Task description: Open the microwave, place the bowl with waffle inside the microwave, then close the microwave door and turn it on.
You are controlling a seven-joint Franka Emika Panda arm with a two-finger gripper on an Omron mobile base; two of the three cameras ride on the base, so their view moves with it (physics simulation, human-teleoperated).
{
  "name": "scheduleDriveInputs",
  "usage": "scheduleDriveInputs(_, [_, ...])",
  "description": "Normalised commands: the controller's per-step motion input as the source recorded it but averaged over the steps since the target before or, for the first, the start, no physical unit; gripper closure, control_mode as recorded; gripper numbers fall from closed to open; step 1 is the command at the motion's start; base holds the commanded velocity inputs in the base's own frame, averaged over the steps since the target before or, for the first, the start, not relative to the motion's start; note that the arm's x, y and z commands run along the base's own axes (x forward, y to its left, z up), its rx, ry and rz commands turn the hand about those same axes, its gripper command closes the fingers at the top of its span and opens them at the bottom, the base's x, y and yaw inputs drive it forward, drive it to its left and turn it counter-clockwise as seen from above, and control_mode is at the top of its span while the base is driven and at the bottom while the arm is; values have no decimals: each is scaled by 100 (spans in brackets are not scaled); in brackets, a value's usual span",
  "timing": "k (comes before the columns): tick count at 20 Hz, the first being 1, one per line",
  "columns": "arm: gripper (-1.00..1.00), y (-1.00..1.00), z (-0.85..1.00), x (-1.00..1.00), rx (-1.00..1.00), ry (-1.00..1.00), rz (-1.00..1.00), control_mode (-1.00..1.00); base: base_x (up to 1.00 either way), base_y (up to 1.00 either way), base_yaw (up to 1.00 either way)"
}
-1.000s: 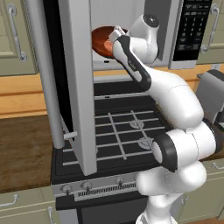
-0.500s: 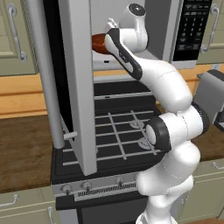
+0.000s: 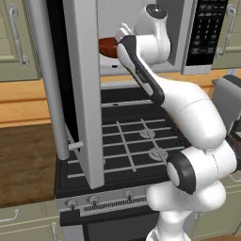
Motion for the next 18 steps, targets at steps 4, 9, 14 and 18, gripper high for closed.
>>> scheduleDriveInputs(4, [-100,0,-76,-100,-9,-2,11,-100,0,0,0])
scheduleDriveInputs(9, [-100,0,-58,-100,-48,-5,29,-100,0,0,0])
scheduleDriveInputs(14, [-100,2,-20,-100,-73,-8,54,-100,0,0,0])
scheduleDriveInputs(18, [-100,1,0,-83,-71,-11,73,-100,0,0,0])
